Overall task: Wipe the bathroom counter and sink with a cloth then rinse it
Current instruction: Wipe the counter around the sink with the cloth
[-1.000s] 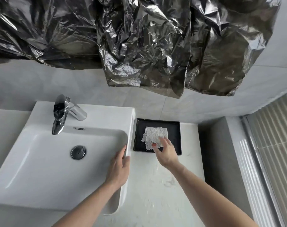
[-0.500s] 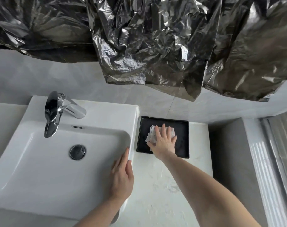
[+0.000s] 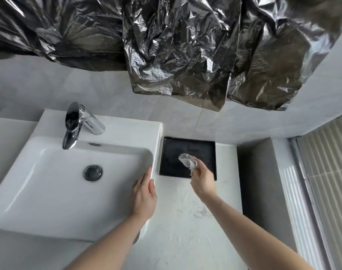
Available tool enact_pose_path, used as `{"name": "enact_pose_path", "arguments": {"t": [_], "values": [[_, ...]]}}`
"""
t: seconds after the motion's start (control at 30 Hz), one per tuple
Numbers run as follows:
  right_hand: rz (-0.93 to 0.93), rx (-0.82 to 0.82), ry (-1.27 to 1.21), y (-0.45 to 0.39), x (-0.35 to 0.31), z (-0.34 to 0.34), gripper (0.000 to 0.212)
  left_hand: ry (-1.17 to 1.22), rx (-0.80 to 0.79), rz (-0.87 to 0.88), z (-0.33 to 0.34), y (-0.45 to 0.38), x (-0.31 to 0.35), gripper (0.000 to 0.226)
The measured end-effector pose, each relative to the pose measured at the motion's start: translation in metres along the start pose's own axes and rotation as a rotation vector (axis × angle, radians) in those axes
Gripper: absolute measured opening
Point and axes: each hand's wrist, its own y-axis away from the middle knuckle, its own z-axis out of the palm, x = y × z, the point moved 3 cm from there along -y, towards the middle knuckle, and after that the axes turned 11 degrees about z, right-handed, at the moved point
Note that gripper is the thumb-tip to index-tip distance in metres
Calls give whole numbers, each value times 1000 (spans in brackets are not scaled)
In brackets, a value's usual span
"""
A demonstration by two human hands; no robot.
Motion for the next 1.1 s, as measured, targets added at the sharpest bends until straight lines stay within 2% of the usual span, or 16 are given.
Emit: {"name": "enact_pose_path", "arguments": {"t": [0.13,0.23,0.3,0.5,0.6,0.67,0.73,0.8,0.87,1.0,1.1], "values": [[61,-18,-152,65,32,-24,41,-30,-112,-35,-6,0,7,50],[190,81,-150,96,79,-41,53,-95,-255,-72,-24,6,9,52],[236,152,-84,111,102,-56,52,-121,-283,-27,-43,25,10,53],[221,268,143,111,123,-83,41,-43,-137,259,-101,119,22,53],[170,225,260,95,119,-73,43,-44,-130,307,-111,164,16,46],[122,147,326,85,124,-54,42,-81,-186,267,-108,191,-2,42],[137,74,496,81,131,-30,40,-131,-264,166,-101,213,-33,42],[201,-13,657,89,137,-7,51,-176,-332,29,-96,232,-66,44],[205,-66,693,99,136,7,59,-246,-394,-108,-94,246,-96,49],[170,-104,734,114,139,14,59,-345,-479,-312,-99,257,-143,66],[141,-24,752,117,139,8,56,-382,-435,-373,-100,250,-164,73]]}}
